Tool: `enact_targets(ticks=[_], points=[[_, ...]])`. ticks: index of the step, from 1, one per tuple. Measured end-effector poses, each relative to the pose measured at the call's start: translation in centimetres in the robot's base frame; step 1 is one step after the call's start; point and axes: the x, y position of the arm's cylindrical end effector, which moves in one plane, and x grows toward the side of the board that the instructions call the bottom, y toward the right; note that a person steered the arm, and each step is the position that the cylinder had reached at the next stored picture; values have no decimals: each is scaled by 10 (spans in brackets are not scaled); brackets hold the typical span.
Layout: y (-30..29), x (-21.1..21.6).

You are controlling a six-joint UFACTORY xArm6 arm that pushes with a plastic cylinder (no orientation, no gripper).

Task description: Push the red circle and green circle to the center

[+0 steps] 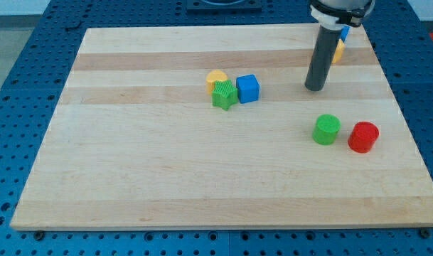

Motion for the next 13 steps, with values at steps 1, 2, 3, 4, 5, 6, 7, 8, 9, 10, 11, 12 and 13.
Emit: enact_targets(ticks=[1,2,3,4,5,6,7,8,9,10,11,12,13], points=[[8,0],[77,0],[156,6],[185,21],[185,21],[185,33],[185,94],[184,142],[157,153],[111,140],[54,122],[-10,120],[-61,119]])
